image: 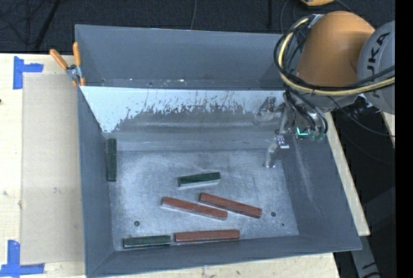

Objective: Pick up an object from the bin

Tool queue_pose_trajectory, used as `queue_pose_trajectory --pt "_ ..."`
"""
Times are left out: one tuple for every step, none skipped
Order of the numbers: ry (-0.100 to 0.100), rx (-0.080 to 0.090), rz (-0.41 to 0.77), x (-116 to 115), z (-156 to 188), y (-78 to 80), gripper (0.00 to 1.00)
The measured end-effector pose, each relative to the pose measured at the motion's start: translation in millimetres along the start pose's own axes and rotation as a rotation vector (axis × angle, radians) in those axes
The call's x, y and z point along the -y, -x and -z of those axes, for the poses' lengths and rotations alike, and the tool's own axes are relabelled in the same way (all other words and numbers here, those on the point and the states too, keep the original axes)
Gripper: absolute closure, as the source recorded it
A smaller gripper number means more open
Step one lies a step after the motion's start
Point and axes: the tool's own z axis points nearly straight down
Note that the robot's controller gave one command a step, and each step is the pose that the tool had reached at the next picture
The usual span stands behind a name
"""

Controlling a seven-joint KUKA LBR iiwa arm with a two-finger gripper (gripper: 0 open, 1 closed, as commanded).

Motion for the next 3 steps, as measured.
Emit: queue_pose_trajectory --pt "-0.001 0.008 0.001 -0.2 4.7 1.6 0.0" --pt "0.0 0.01 -0.021 -27.8 -68.4 -45.4 0.0" --pt "0.001 0.003 -0.077 -37.9 -75.1 -68.7 0.0"
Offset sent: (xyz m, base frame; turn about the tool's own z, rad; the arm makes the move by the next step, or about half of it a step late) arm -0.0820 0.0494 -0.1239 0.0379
